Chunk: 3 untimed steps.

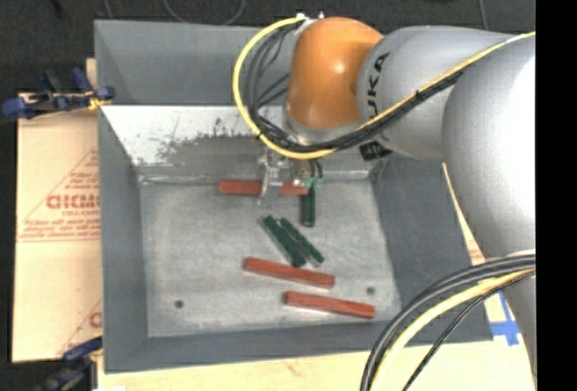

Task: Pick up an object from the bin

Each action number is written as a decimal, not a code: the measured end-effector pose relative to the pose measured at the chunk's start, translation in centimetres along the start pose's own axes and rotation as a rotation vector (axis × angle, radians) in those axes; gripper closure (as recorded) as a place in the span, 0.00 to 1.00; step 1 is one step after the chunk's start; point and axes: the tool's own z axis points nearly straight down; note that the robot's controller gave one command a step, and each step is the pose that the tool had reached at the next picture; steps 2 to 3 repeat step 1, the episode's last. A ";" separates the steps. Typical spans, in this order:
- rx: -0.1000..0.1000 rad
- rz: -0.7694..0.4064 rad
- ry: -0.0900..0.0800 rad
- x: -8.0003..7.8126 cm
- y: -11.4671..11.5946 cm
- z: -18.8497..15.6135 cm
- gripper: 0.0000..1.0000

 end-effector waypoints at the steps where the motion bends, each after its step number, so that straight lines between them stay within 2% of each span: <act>1: 0.000 0.002 -0.002 -0.4 0.0 -7.2 1.00; 3: 0.000 0.002 -0.002 -0.4 0.0 -7.2 1.00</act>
Offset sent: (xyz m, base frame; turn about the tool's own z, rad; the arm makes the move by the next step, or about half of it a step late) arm 0.0000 0.0002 0.0658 0.0000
